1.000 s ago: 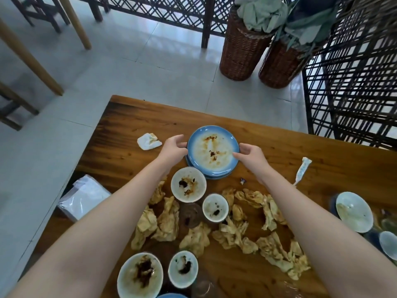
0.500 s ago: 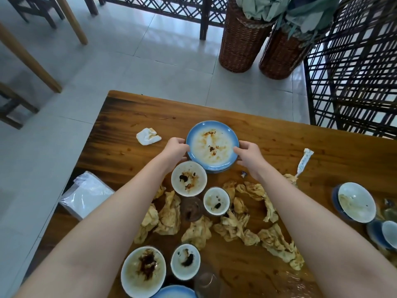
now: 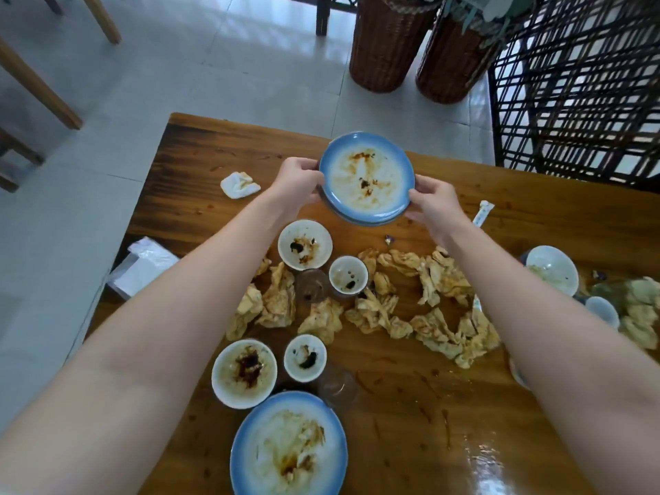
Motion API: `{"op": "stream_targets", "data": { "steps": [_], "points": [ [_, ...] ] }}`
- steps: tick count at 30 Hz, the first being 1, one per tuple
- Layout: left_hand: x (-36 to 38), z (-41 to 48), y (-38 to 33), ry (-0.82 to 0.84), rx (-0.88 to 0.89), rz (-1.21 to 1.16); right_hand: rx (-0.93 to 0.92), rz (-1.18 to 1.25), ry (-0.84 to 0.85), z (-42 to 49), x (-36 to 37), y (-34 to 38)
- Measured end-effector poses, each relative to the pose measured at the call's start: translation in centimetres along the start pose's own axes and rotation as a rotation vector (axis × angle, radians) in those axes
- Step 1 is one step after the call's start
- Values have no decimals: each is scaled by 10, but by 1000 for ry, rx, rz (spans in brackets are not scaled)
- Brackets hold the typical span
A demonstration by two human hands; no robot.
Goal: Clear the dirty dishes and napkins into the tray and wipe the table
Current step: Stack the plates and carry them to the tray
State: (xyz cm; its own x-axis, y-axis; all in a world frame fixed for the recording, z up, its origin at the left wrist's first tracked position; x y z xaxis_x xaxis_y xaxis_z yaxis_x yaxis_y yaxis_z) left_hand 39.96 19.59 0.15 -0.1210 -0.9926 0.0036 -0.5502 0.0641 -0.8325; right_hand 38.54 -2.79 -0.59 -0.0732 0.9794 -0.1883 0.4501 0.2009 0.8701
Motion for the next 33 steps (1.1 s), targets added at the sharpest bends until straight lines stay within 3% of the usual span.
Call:
{"op": "stream_targets", "data": {
  "steps": [15,33],
  "points": [
    [34,-122,6,87,74,78,-74,69,-9,-133,-31,-12],
    [41,-310,146,-134,6,-12,-24,59,156,-286,0,-101]
  ]
}}
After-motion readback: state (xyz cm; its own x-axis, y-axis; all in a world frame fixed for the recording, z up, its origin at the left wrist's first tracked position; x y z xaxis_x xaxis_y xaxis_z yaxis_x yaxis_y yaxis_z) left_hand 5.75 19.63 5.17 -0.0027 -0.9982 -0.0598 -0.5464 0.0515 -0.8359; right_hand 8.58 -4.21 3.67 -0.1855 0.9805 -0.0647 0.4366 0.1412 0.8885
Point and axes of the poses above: each hand's wrist, its own z-axis towards the middle knuckle, its own x-axis out of the palm, y = z × x, the point moved 2 cm from there along z, towards the middle knuckle, and after that the axes turned 8 degrees about y, right-handed, at the moved point
